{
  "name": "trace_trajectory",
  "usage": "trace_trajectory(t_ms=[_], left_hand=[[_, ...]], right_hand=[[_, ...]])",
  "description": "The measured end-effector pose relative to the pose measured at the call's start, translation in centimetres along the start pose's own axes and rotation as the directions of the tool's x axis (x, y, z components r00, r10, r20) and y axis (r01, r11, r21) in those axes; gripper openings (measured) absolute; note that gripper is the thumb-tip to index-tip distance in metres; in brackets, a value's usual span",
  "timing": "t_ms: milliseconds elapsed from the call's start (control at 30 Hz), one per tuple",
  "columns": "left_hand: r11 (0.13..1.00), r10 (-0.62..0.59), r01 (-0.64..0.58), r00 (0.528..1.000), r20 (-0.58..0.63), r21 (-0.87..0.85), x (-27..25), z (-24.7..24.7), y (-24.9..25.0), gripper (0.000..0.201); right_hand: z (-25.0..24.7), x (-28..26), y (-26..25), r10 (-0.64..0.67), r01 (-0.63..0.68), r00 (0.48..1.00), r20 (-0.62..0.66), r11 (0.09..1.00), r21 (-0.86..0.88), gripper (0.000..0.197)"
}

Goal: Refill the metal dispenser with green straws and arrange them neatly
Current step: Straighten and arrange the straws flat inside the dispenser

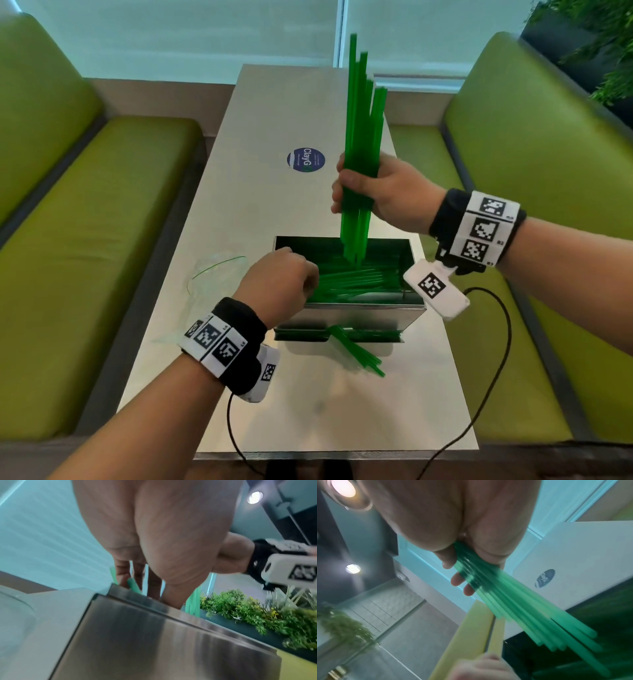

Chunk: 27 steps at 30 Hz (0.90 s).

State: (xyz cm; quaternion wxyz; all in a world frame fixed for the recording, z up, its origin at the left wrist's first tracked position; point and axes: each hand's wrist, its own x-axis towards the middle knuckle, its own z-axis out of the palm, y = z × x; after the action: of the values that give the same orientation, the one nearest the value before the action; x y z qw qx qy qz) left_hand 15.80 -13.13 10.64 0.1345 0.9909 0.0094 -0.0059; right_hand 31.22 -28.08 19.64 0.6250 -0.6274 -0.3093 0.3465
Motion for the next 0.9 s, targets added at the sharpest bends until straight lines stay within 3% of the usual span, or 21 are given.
trace_trajectory(t_ms=[100,200,233,300,400,600,700,900], left_hand=[[0.991,0.079,-0.075,0.996,-0.036,0.115,0.3,0.0,0.1,0.013],[0.968,0.118,-0.101,0.991,-0.062,0.229,0.6,0.1,0.4,0.029],[0.961,0.098,-0.086,0.995,-0.032,0.264,0.5,0.3,0.5,0.034],[0.944,0.054,-0.066,0.998,0.045,0.324,0.2,0.7,0.5,0.052],[0.922,0.069,-0.112,0.990,0.126,0.372,-0.5,1.2,0.3,0.067],[0.920,0.109,-0.153,0.984,0.141,0.360,-0.8,1.4,0.3,0.078],[0.916,0.122,-0.176,0.978,0.168,0.359,-1.0,1.7,0.4,0.083],[0.901,0.140,-0.196,0.976,0.169,0.388,-1.0,1.6,0.1,0.079]], right_hand=[[0.9,0.4,-0.7,-0.084,0.084,0.996,0.023,0.996,-0.004,0.009],[2.2,0.5,1.3,-0.023,0.050,0.996,0.084,0.943,-0.329,0.011],[2.5,0.4,2.3,0.027,0.027,0.994,0.102,0.872,-0.489,0.012],[2.6,0.5,4.1,0.132,0.012,0.983,0.127,0.644,-0.765,0.019],[2.6,0.6,6.3,0.289,0.037,0.949,0.125,0.294,-0.955,0.029],[3.1,1.0,6.7,0.487,0.086,0.873,0.022,-0.109,-0.990,0.033],[3.5,1.3,5.9,0.526,0.078,0.850,-0.019,-0.162,-0.984,0.040],[5.0,1.6,4.5,0.322,0.150,0.945,0.058,-0.271,-0.951,0.041]])
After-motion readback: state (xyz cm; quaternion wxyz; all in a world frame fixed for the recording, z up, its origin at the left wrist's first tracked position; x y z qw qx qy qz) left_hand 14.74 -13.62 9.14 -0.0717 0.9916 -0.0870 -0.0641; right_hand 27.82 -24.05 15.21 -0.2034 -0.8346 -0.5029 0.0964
